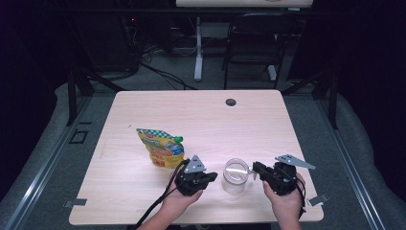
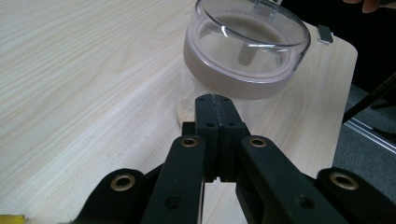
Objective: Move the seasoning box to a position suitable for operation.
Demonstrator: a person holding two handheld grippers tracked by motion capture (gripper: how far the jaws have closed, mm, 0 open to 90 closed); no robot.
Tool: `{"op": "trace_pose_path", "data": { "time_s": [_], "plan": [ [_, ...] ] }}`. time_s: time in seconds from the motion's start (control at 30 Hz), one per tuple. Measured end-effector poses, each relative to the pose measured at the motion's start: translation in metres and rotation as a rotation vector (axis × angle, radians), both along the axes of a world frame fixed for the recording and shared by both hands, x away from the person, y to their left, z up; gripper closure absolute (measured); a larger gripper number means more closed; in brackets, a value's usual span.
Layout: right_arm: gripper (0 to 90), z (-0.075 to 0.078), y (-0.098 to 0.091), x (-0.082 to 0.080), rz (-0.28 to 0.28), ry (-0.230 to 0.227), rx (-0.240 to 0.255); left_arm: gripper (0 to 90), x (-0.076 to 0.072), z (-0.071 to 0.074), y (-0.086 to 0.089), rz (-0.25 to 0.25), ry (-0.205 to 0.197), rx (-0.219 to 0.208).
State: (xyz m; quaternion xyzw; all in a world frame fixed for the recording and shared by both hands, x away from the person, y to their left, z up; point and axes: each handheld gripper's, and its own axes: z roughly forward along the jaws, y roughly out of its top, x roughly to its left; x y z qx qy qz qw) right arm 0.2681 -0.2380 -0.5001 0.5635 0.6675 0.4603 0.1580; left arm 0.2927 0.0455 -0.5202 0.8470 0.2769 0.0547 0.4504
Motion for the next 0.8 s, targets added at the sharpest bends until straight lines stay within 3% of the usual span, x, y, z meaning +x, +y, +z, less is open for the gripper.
{"op": "trace_pose_path", "data": {
  "time_s": [0.8],
  "plan": [
    [83.2, -0.001, -0.001, -0.001, 0.001, -0.004, 0.008, 90.0, 0.001, -0.005, -0.017, -0.026, 0.011, -0.007]
  ]
}}
